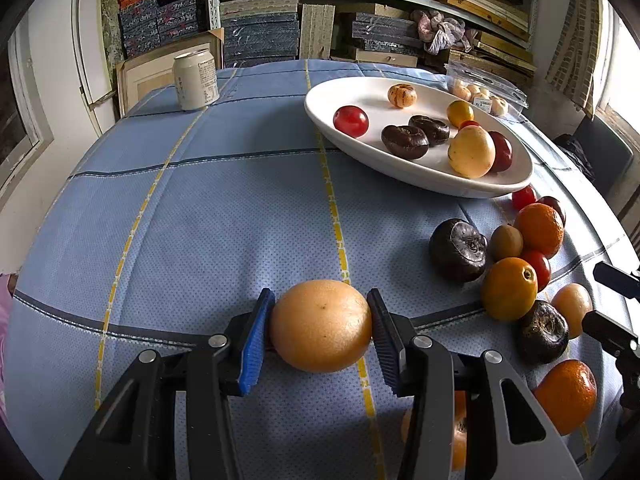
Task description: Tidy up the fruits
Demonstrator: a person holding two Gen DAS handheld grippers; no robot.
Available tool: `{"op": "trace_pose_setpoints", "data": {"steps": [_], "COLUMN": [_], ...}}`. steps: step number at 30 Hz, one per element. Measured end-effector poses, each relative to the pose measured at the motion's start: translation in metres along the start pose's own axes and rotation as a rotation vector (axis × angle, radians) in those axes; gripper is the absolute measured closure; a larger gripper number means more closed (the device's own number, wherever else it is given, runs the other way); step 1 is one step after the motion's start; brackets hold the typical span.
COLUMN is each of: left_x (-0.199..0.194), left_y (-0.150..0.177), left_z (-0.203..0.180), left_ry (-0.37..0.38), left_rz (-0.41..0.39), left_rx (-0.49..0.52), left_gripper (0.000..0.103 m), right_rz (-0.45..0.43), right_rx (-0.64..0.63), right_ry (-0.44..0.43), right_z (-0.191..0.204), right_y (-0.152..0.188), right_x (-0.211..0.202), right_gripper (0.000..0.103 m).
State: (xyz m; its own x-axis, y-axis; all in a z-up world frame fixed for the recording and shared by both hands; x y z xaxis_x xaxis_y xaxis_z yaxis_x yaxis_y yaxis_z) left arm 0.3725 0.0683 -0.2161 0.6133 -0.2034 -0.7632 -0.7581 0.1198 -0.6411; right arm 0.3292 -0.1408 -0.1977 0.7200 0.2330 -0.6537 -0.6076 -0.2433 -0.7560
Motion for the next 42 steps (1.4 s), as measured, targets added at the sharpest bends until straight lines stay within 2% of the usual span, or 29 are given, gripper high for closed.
{"op": "trace_pose_setpoints", "data": {"steps": [7, 14, 17, 22, 30, 32, 42], "left_x": [0.0, 0.0, 0.0, 0.0, 0.001, 0.001, 0.0], "left_y": [0.0, 0.0, 0.0, 0.0, 0.0, 0.0, -0.001], "left_z": [0.0, 0.0, 0.001, 0.001, 0.0, 0.0, -0.004], "left_ry": [0.0, 0.0, 0.001, -0.001, -0.002, -0.001, -0.001], "left_rz": [0.0, 0.0, 0.001, 0.001, 0.001, 0.001, -0.004], "left_rx": [0.0, 0.0, 0.0, 0.001, 0.003, 0.002, 0.015], "left_gripper": [0.055, 0.055, 0.055, 0.055, 0.055, 0.055, 0.056], "right_rz": [0.04, 0.05, 0.056, 0.059, 0.083, 0.115, 0.089], "right_rx": [-0.064, -0.046, -0.027, 0.017, -0.007, -0.013, 0.018], "right_ry": [0.011, -0.012, -0.037, -0.037, -0.012, -0.008, -0.03], "right_z": [0.011, 0.008, 0.006, -0.001, 0.003, 0.004, 0.0], "right_y": [0.003, 0.004, 0.004, 0.004, 0.007, 0.009, 0.008], "right_x": [0.01, 0.012, 0.013, 0.013, 0.017, 0.024, 0.019], "right_gripper": [0.054, 0.054, 0.059, 0.059, 0.058, 0.058, 0.058]}}
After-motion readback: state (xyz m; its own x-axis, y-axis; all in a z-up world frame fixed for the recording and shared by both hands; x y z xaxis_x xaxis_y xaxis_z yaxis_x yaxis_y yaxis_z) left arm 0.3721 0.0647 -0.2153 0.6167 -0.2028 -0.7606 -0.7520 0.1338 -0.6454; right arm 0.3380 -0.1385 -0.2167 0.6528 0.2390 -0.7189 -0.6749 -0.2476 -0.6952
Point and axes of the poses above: each gripper's, at about its wrist camera, not at the fingertips, and x roughly the way its jaws point, z to its left, y to its underside, the point moved 7 cm from there along x, roughly the way its jaws point, and after that the axes turned 5 degrees about y, right-handed, at the moved point
